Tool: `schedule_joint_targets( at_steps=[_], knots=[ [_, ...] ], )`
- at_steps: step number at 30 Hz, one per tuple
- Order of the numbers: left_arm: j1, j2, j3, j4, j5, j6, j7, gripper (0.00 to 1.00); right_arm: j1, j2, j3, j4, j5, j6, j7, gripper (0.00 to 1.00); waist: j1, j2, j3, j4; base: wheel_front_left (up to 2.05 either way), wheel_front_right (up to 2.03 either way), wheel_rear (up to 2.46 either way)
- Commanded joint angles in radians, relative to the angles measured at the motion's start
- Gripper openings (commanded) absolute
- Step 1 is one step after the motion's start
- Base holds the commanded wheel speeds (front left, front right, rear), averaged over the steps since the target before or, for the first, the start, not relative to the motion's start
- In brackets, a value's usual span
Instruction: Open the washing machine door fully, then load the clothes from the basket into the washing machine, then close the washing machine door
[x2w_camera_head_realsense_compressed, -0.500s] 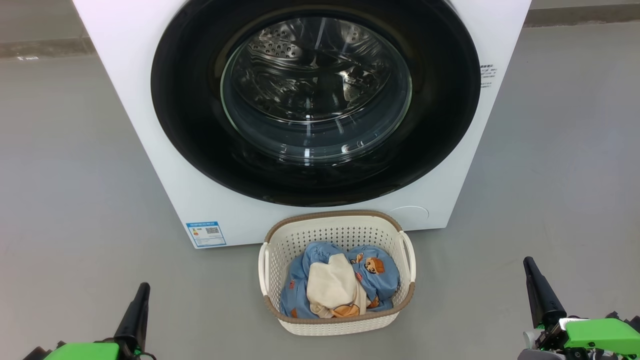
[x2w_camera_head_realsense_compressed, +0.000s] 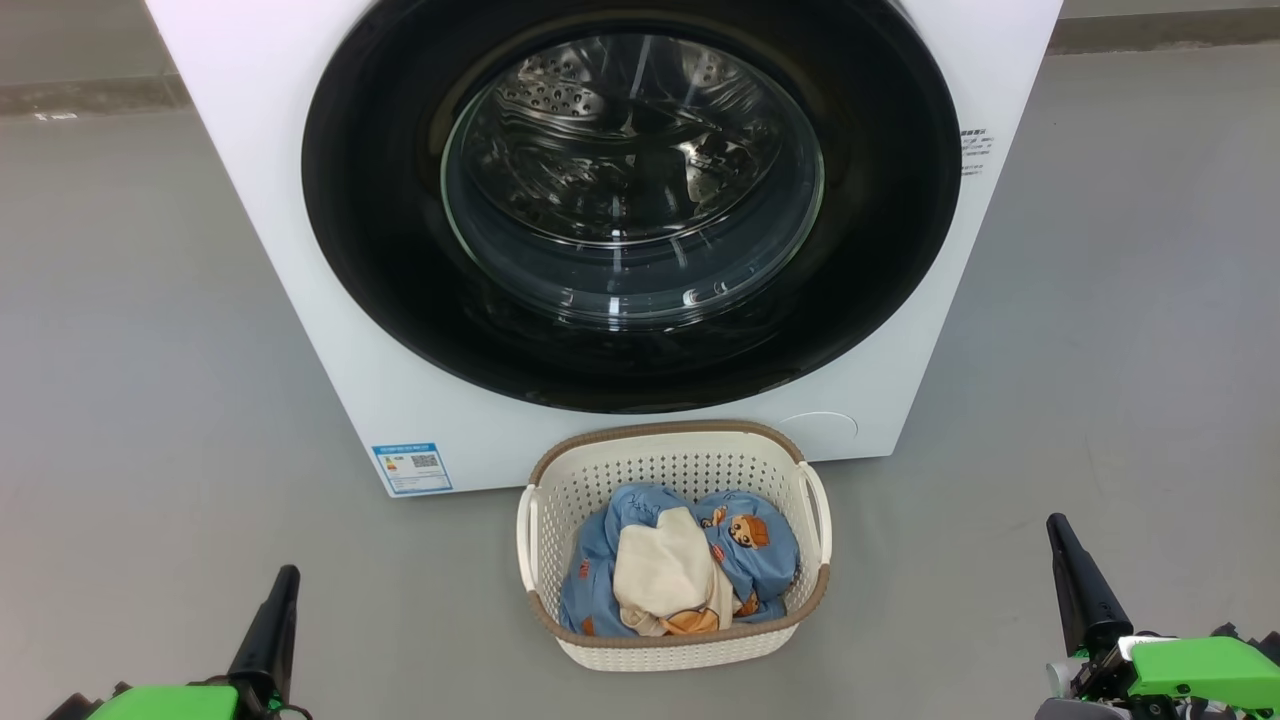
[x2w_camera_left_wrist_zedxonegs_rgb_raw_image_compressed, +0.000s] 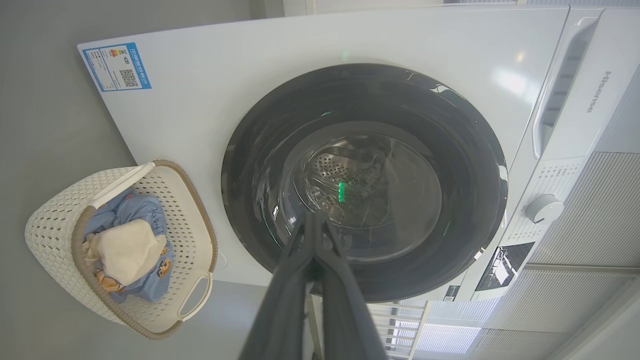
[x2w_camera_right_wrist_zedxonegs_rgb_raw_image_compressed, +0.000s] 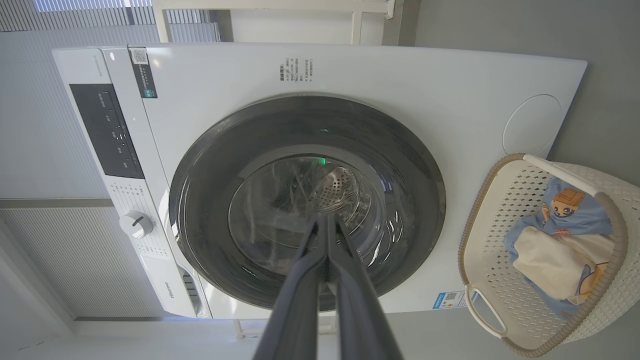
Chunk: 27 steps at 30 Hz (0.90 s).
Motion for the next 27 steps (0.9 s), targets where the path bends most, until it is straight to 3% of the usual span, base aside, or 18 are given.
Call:
schedule_joint_targets(
  at_steps=[1,27],
  knots=[
    [-0.044,0.011,0.035,-0.024,0.015,-0.003,0.006,0.0,-0.043,-0.004,0.024,-0.024,-0.012,0.002,0.008,0.0,0.0,-0.0001,0.0,0.0,0.0,0.0,0.0],
    [-0.044,0.01,0.036,-0.024,0.015,-0.003,0.007,0.0,-0.043,-0.004,0.023,-0.024,-0.012,0.002,0.008,0.0,0.0,-0.0001,0.0,0.0,0.0,0.0,0.0]
  ],
)
